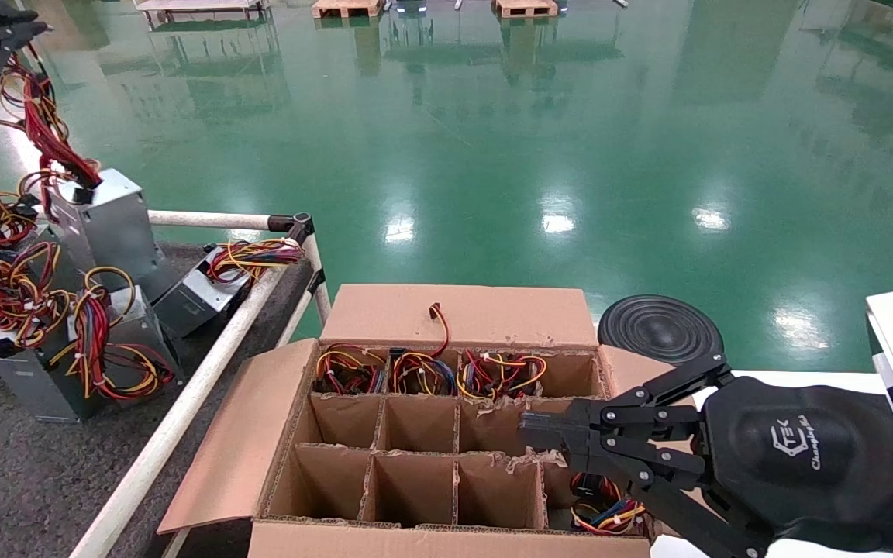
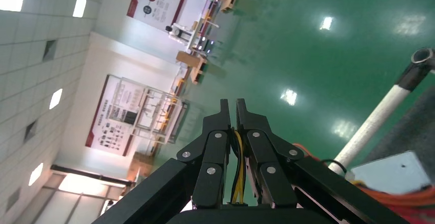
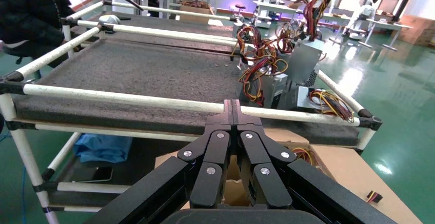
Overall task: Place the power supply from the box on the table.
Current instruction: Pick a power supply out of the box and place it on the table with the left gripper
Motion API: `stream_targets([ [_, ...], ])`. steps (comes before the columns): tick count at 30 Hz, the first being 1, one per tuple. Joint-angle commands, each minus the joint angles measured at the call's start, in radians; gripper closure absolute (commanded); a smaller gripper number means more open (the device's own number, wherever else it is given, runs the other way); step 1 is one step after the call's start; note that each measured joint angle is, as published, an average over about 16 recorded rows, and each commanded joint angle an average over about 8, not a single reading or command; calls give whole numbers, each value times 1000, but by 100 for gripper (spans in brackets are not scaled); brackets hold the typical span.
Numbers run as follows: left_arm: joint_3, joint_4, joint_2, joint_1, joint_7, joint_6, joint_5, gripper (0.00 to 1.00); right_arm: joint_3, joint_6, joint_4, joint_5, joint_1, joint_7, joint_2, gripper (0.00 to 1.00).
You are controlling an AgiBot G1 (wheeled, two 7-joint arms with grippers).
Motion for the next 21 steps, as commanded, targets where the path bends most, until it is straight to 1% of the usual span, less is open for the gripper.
stream_targets([
  [1,2,-2,-1,3,-10,3,2,100,0,0,0,0,0,0,0,100],
  [12,-16,-18,-40,11,-35,27,-14,100,0,0,0,0,0,0,0,100],
  [21,-41,-34,-69,50,-34,48,-39,100,0,0,0,0,0,0,0,100],
])
